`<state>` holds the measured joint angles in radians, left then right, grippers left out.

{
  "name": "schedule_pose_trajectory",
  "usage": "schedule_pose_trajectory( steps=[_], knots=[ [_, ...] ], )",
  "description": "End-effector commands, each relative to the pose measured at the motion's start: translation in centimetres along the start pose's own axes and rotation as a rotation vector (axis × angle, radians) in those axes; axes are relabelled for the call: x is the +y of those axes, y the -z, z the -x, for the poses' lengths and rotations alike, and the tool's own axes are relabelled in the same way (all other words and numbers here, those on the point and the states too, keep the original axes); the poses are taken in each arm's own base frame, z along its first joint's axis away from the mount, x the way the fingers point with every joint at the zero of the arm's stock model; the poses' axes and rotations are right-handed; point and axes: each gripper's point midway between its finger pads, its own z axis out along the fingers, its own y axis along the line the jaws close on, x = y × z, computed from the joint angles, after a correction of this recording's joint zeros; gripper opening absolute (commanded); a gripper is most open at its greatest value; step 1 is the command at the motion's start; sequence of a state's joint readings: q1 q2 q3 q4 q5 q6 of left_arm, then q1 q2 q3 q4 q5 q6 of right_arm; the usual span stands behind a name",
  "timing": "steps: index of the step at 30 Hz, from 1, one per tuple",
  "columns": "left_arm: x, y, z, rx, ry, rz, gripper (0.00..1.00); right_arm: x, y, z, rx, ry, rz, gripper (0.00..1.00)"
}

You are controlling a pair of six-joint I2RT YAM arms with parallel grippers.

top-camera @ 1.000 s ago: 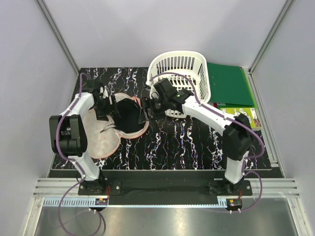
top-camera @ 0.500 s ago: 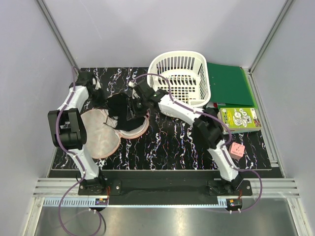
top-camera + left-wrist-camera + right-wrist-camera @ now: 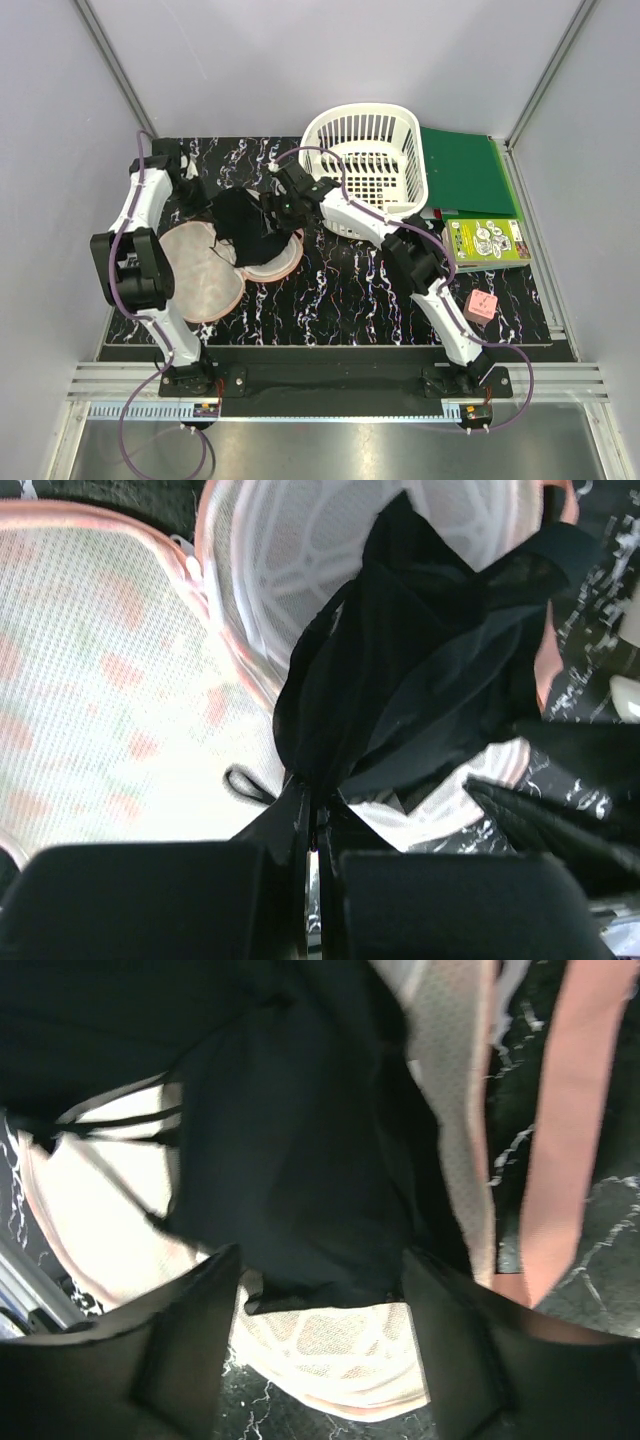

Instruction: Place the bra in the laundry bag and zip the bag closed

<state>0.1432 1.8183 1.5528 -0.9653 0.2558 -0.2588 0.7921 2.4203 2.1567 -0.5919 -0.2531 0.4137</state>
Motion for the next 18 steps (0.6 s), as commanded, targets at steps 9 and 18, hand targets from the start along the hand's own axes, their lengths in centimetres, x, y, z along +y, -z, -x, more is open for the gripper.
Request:
schedule_pose_trajectory(
  steps=[9,18],
  knots=[
    [-3.7,4.0,-1.3,-0.017,-0.078,-0.198,0.06,0.3,2.4,0.3,-0.016,0.06,0.002,0.88],
    [-2.1,2.6,-1.5,0.055,-0.054,-0.112,0.02,0.4,3.6,0.7,-0.032,0.111,-0.007,0.84]
  ],
)
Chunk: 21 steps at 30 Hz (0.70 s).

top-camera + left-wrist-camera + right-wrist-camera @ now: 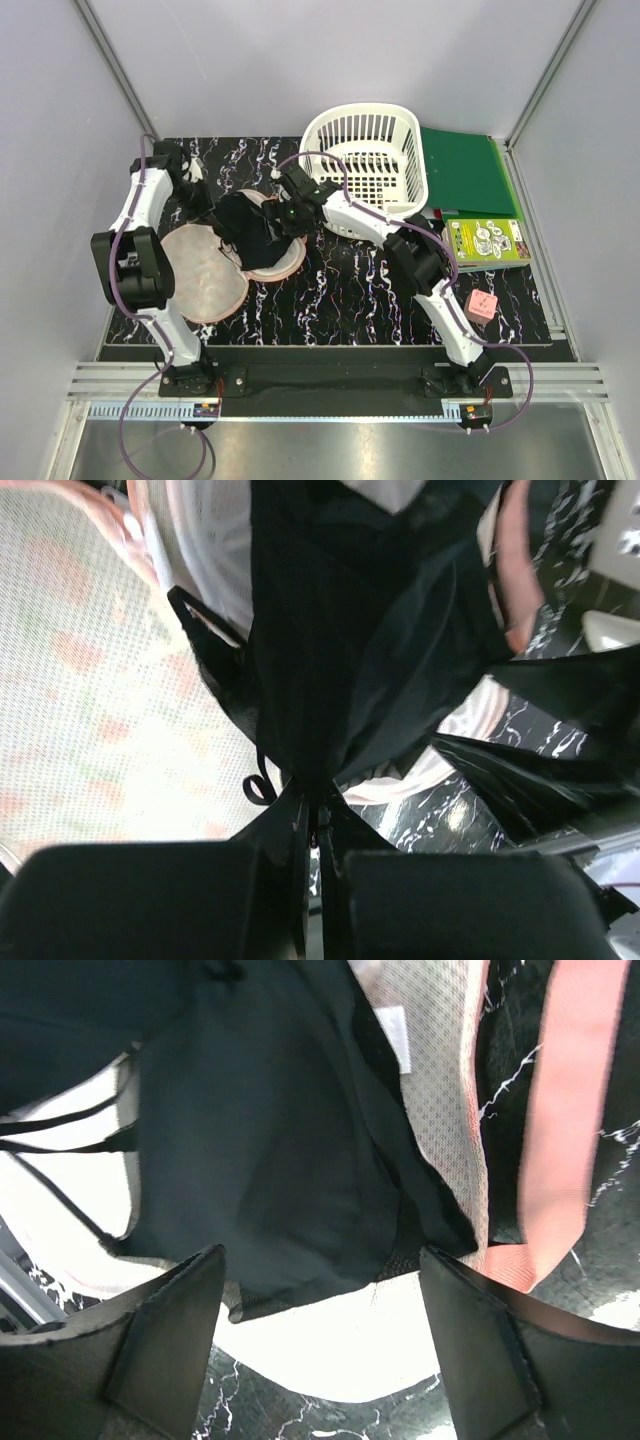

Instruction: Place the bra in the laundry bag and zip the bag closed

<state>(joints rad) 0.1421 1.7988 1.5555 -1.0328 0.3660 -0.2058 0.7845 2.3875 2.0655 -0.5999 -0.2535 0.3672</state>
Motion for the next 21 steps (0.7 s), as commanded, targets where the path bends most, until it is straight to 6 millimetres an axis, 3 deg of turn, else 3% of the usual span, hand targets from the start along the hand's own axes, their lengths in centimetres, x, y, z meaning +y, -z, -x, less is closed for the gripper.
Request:
schedule_pose_trajectory(
  steps=[1,6,10,13,18,19,21],
  knots=[
    [-0.9,1.7,0.1,-0.023,-0.005,-0.015,0.01,1.9,3.7,2.7,-0.091,0.097,0.02,0.81],
    [-2.6,4.0,-1.7,-0.098,-0.002,-0.091,0.03,2.9,4.2,2.9,-0.09,0.096,0.059,0.73],
    [-4.3,3.8,-4.8,-0.015,0.037,-0.213,0.02,3.2,5.6,2.8,-0.103,0.084,0.05,0.72],
    [-3.5,3.2,-6.5,0.006,0.03,-0.185,0.04,3.1,6.5,2.7,-0.112,0.084,0.037,0.72],
    [-2.0,1.4,-4.9,0.034,-0.004,-0.121,0.09,3.2,6.9,2.6,-0.114,0.08,0.035,0.72],
    [-2.5,1.9,-3.4,0.006,-0.029,-0.124,0.09,3.3,7.0,2.7,-0.117,0.079,0.036,0.71],
    [-2.4,1.6,-2.2,0.006,-0.032,-0.114,0.11,3.5,6.9,2.6,-0.112,0.076,0.047,0.71]
  ],
)
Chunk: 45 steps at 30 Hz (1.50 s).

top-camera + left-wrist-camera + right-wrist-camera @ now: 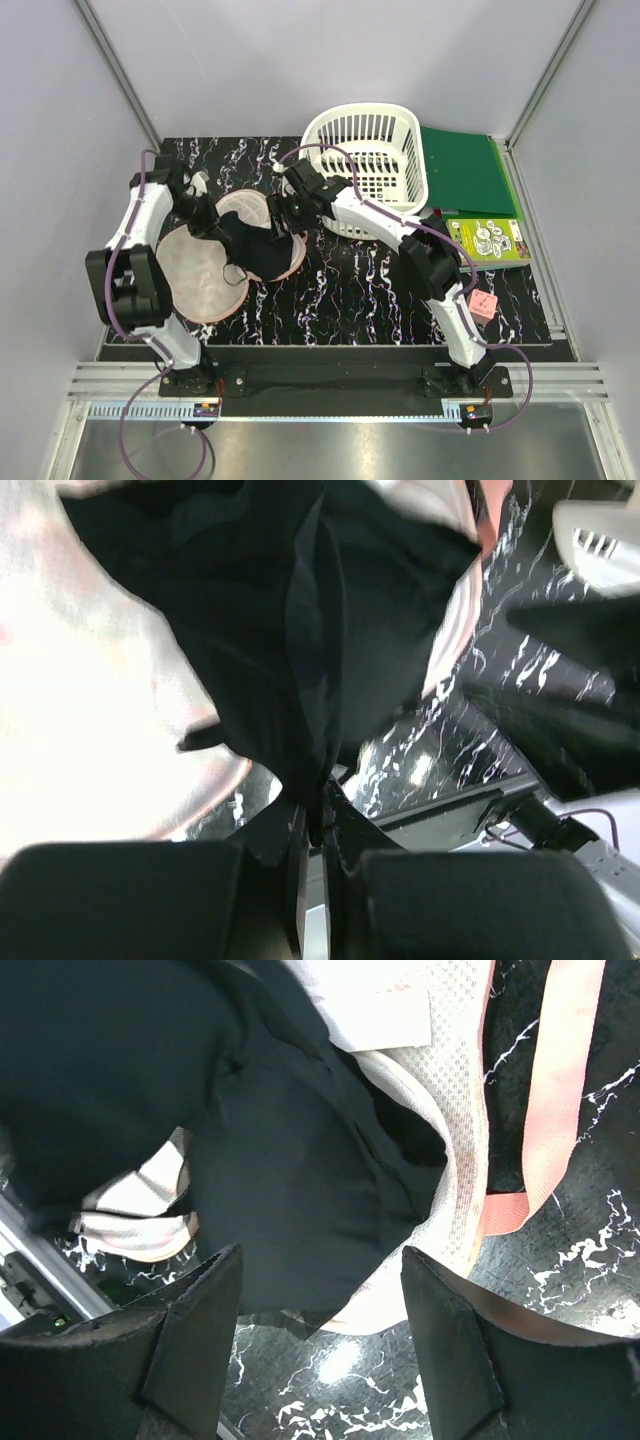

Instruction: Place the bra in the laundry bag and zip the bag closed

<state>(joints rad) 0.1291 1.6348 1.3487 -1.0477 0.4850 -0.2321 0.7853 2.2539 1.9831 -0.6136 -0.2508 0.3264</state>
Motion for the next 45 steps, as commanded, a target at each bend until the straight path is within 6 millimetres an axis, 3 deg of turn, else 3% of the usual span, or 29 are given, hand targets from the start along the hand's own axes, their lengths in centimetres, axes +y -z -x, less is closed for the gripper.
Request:
schedule_pose_trajectory(
  steps=[1,5,11,15,21,23,24,25,26,27,28,31,34,40,45],
  knots=[
    [-0.6,0.9,4.6,-0.092,-0.083,0.025,0.11,2.1,2.4,2.2,-0.073,0.019,0.036,0.71],
    [-1.0,1.5,6.3,-0.127,-0.103,0.039,0.11,2.7,1.7,1.9,-0.05,-0.01,0.073,0.72],
    [-0.8,1.9,6.4,-0.166,-0.107,0.07,0.09,2.7,0.4,1.2,-0.017,-0.04,0.092,0.75],
    [2.5,3.1,6.8,-0.244,-0.097,0.261,0.13,2.7,-0.5,0.5,0.009,-0.051,0.101,0.75],
    [6.6,2.4,7.9,-0.225,-0.045,0.423,0.03,2.4,-0.9,0.6,0.01,-0.036,0.089,0.75],
    [7.5,1.9,8.0,-0.209,-0.024,0.448,0.02,2.4,-1.0,1.8,-0.02,0.003,0.076,0.76],
    [7.6,1.8,8.1,-0.211,-0.014,0.454,0.02,1.8,-1.8,1.3,0.0,0.034,0.063,0.77],
    [7.9,1.7,8.1,-0.21,-0.003,0.456,0.02,1.7,-1.6,2.8,-0.041,0.06,0.041,0.77],
    [8.4,1.8,8.2,-0.215,0.0,0.479,0.03,1.3,-1.7,3.2,-0.047,0.079,0.022,0.78],
    [8.4,1.8,8.3,-0.216,0.001,0.481,0.03,0.7,-2.5,2.9,-0.033,0.094,-0.002,0.78],
    [8.5,1.7,8.3,-0.218,0.002,0.479,0.04,0.6,-2.1,4.6,-0.078,0.137,-0.025,0.79],
    [8.4,1.3,8.2,-0.217,0.018,0.472,0.03,-0.2,-2.9,5.7,-0.103,0.193,-0.051,0.79],
    [8.0,1.6,8.4,-0.249,0.026,0.454,0.04,-1.0,-3.6,5.7,-0.101,0.213,-0.063,0.77],
    [7.7,2.1,8.5,-0.278,0.016,0.447,0.04,-0.2,-4.9,4.0,-0.044,0.226,0.02,0.67],
    [7.1,1.8,8.6,-0.281,0.014,0.405,0.04,-1.0,-5.2,2.6,-0.006,0.238,0.005,0.63]
  ],
)
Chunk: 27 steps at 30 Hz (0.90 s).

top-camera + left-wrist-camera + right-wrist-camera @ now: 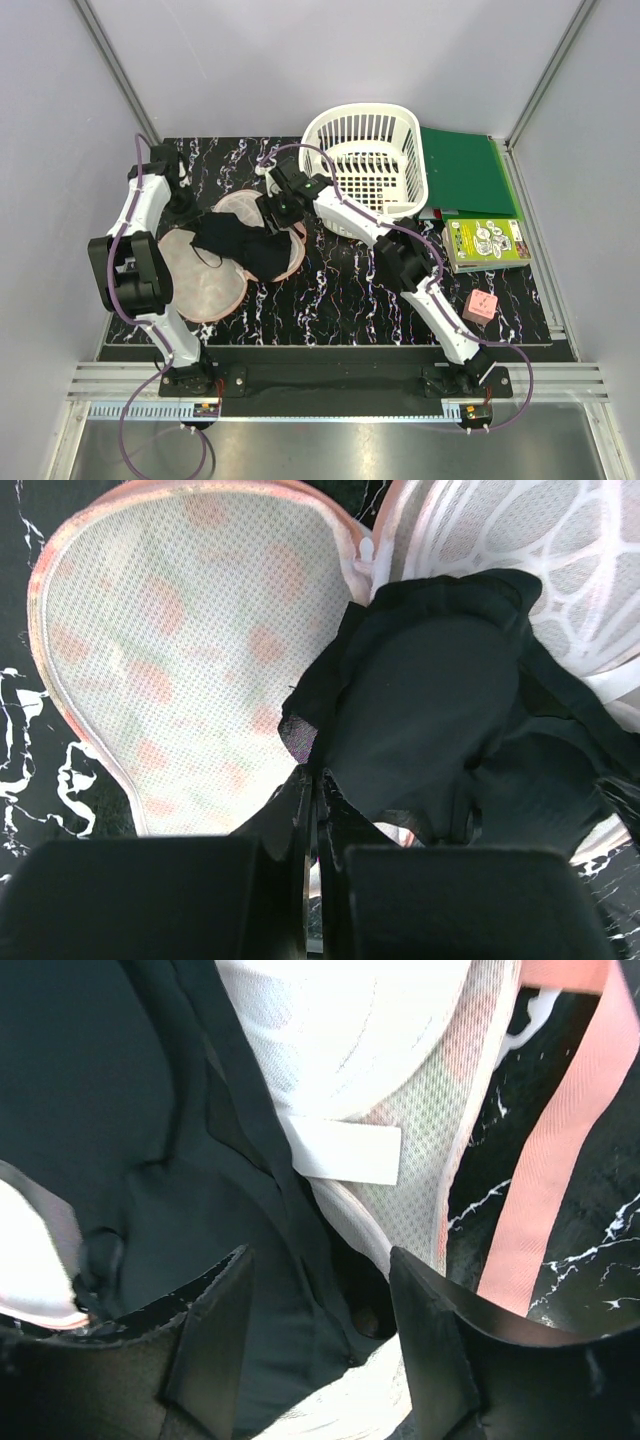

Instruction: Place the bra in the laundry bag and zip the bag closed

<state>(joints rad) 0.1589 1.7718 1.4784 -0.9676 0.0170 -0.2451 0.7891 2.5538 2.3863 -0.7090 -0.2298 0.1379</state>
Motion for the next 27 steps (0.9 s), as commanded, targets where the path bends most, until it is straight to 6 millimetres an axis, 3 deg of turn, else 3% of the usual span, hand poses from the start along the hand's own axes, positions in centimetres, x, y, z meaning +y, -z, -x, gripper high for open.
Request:
schedule_pose_trajectory(
  steps=[1,6,7,10,11,14,20,24,27],
  knots=[
    [-0.6,1.4,1.5,-0.089,0.015,-0.041,0.03,0.5,0.5,-0.3,0.011,0.047,0.021,0.61],
    [-0.9,1.6,1.8,-0.1,0.011,-0.056,0.03,0.4,0.0,-1.2,0.035,0.042,0.028,0.53],
    [-1.0,1.6,1.8,-0.099,0.012,-0.057,0.03,0.2,-0.1,-1.4,0.041,0.039,0.027,0.42],
    [-0.9,1.8,1.9,-0.107,0.009,-0.058,0.03,0.0,0.1,-1.3,0.038,0.023,-0.003,0.27],
    [-0.9,1.9,1.9,-0.113,0.011,-0.053,0.03,0.1,0.6,-1.2,0.038,0.019,-0.013,0.16],
    [-1.1,1.8,2.4,-0.126,0.016,-0.065,0.03,-0.5,2.2,-0.6,0.025,-0.021,-0.08,0.02],
    [-2.6,1.1,3.8,-0.131,0.031,-0.121,0.0,-1.1,4.9,-1.0,0.016,-0.071,-0.16,0.0],
    [-4.2,0.6,5.2,-0.126,0.032,-0.186,0.0,-1.2,5.1,-2.3,0.031,-0.099,-0.167,0.0],
    [-6.1,-0.4,5.1,-0.083,0.019,-0.247,0.0,-1.1,5.2,-2.4,0.024,-0.107,-0.16,0.0]
  ],
)
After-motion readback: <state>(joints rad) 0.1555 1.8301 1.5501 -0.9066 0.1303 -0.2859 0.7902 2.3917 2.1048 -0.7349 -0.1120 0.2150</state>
